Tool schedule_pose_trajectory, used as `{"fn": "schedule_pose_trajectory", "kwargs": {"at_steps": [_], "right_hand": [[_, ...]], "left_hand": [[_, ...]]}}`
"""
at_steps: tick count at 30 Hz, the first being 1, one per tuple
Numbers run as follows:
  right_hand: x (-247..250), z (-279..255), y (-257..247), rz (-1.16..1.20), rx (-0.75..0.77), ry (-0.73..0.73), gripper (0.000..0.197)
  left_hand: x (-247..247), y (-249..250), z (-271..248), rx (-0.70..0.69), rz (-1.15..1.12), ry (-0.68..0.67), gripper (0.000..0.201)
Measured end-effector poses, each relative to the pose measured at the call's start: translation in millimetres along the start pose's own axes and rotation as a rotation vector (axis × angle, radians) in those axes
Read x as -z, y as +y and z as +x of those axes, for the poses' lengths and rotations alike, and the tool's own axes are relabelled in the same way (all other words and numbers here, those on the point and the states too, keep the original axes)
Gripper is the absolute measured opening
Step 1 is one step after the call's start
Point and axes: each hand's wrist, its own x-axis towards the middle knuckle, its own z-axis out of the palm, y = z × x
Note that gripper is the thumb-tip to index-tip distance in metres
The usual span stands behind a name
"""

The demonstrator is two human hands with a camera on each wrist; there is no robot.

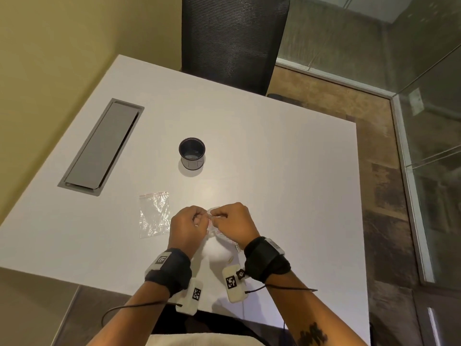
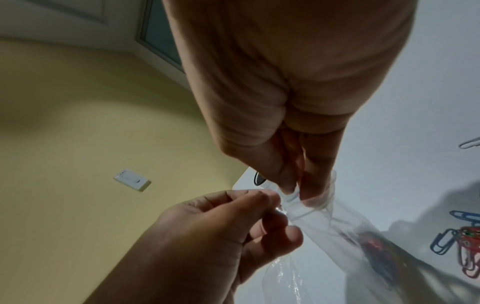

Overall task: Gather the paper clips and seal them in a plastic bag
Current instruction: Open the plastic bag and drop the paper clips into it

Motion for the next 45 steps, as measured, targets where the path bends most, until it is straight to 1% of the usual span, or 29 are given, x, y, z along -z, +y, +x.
{"fn": "schedule_pose_trajectory", "kwargs": {"at_steps": [2, 4, 7, 11, 13, 15, 17, 20, 22, 24, 27, 29, 31, 33, 35, 37, 40, 41, 42, 44, 45], "right_hand": [[2, 0, -2, -0.006, -0.002, -0.007, 0.026], [3, 1, -2, 0.012, -0.005, -0.017, 0.03], [7, -2, -3, 0.086, -0.006, 0.024, 0.028], [18, -10, 5, 0.298, -0.002, 0.132, 0.023], [22, -15, 21, 0.299, 0.015, 0.182, 0.019], [20, -20, 46, 0.2, 0.015, 0.185, 0.018], [11, -28, 76, 0.024, 0.028, 0.137, 0.02], [-12, -40, 125, -0.282, 0.086, 0.009, 0.014], [-26, -47, 148, -0.418, 0.114, -0.08, 0.01], [-36, -49, 162, -0.533, 0.216, -0.117, 0.014], [-42, -45, 170, -0.661, 0.351, -0.127, 0.011], [-41, -38, 173, -0.694, 0.365, -0.101, 0.009], [-38, -28, 176, -0.708, 0.344, -0.066, 0.005], [-35, -18, 178, -0.686, 0.322, -0.016, 0.01], [-31, -7, 180, -0.63, 0.295, 0.063, 0.016], [-26, 3, 177, -0.537, 0.243, 0.179, 0.018], [-13, 20, 172, -0.364, 0.207, 0.319, 0.01], [-10, 26, 172, -0.337, 0.199, 0.34, 0.013], [-7, 31, 171, -0.338, 0.179, 0.345, 0.021], [-5, 42, 171, -0.38, 0.13, 0.302, 0.037], [-5, 46, 170, -0.406, 0.115, 0.276, 0.041]], "left_hand": [[1, -1, 0, -0.009, 0.007, 0.002, 0.011], [3, -1, 0, -0.01, 0.009, 0.008, 0.01], [4, -3, 0, 0.001, 0.005, 0.009, 0.008], [9, -1, -1, 0.026, 0.01, 0.006, 0.009], [12, -1, -2, 0.036, 0.009, 0.011, 0.011], [15, -3, -2, 0.058, -0.006, 0.012, 0.011], [18, -5, -3, 0.08, -0.015, 0.013, 0.012], [21, -8, -5, 0.085, -0.017, 0.019, 0.013], [22, -11, -7, 0.103, -0.027, 0.009, 0.013], [23, -13, -9, 0.12, -0.033, 0.004, 0.015], [25, -13, -11, 0.149, -0.052, 0.01, 0.021], [26, -12, -13, 0.156, -0.048, 0.013, 0.02], [26, -13, -15, 0.155, -0.045, 0.014, 0.019], [26, -11, -18, 0.162, -0.046, 0.016, 0.02], [26, -9, -19, 0.17, -0.04, 0.02, 0.022], [27, -6, -20, 0.177, -0.041, 0.024, 0.026], [27, -8, -20, 0.189, -0.047, 0.033, 0.022], [27, -9, -21, 0.192, -0.045, 0.035, 0.021], [28, -9, -21, 0.194, -0.042, 0.037, 0.02], [28, -9, -22, 0.191, -0.036, 0.035, 0.019], [28, -8, -23, 0.19, -0.034, 0.031, 0.018]]}}
